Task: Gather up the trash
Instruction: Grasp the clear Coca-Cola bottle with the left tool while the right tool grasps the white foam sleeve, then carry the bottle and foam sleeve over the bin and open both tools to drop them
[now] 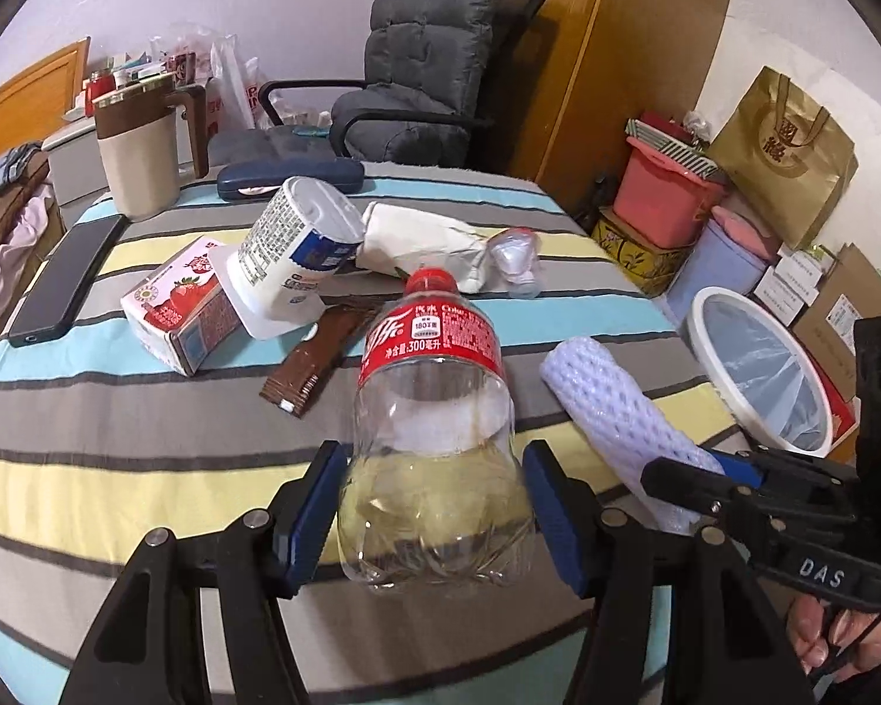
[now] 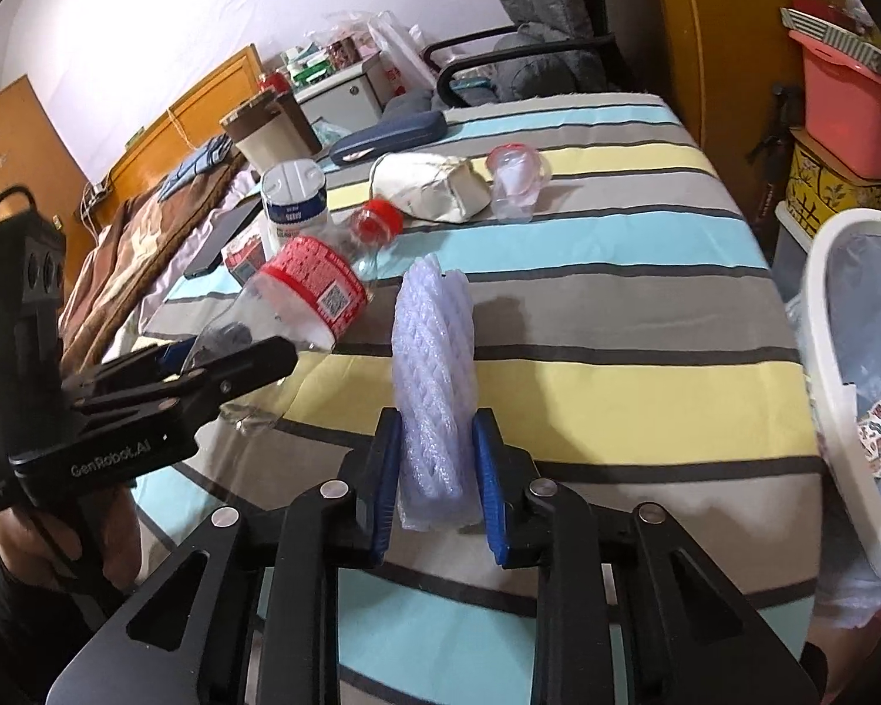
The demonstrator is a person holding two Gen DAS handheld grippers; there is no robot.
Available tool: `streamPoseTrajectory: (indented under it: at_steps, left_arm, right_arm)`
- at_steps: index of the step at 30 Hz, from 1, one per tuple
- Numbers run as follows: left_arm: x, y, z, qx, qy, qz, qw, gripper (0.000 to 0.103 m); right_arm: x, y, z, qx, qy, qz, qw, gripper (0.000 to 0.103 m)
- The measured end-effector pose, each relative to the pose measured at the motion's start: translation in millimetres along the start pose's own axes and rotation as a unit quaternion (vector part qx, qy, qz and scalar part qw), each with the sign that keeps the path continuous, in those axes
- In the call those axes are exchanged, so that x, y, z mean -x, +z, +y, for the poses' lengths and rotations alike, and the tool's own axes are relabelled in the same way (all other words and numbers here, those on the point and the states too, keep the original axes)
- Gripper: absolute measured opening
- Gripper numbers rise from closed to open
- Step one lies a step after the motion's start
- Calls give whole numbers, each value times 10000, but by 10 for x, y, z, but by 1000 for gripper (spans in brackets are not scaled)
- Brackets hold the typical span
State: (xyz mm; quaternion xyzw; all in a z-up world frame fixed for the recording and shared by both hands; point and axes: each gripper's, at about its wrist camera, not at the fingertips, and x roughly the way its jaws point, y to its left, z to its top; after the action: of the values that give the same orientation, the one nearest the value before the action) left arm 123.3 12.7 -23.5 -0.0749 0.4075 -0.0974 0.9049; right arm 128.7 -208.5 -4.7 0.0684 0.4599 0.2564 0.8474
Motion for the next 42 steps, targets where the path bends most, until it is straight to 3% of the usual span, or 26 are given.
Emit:
streamPoseTrajectory:
  at_steps: [4,13,16,22,24,26,27,31,42]
  left_arm:
    - [94,-89,-96,17,-65,-47,10000,62]
    - [139,-190,-315,-267,-142,239,9993,63]
    - [118,-101,-342,-318,-95,254,9991,72]
    - [-51,-16,-367,-394,-74,521,9978,72]
    - [-76,-22,-358,-346,-82,574,9977,63]
    - [-54,-35,-346,-317,-114,531,9980,62]
    - [-42,-42,-343,-303,-127,508,9982,62]
    - [36,-65,-348,-250,-155,360,9989,62]
    - [211,8,-548,-259,-367,-19,9990,62]
  right_arm:
    - [82,-34,-56,-47,-57,-69,9999,26]
    - [101,-64,-153,-151,-50,30,9999,30]
    - [102,-55,-172,-203,-58,4,9998,36]
    - [33,-19,-175,-185,-36,51,9998,41]
    - [6,-16,-186,-201,9,90,9998,41]
    - [17,-25,-183,-167,-24,86,9998,35]
    - [23,-29,-178,-140,-57,83,9999,22]
    - [63,-40,-185,-124,-77,30,9999,17]
    - [340,-39,-307,-238,-204,-376,9988,16]
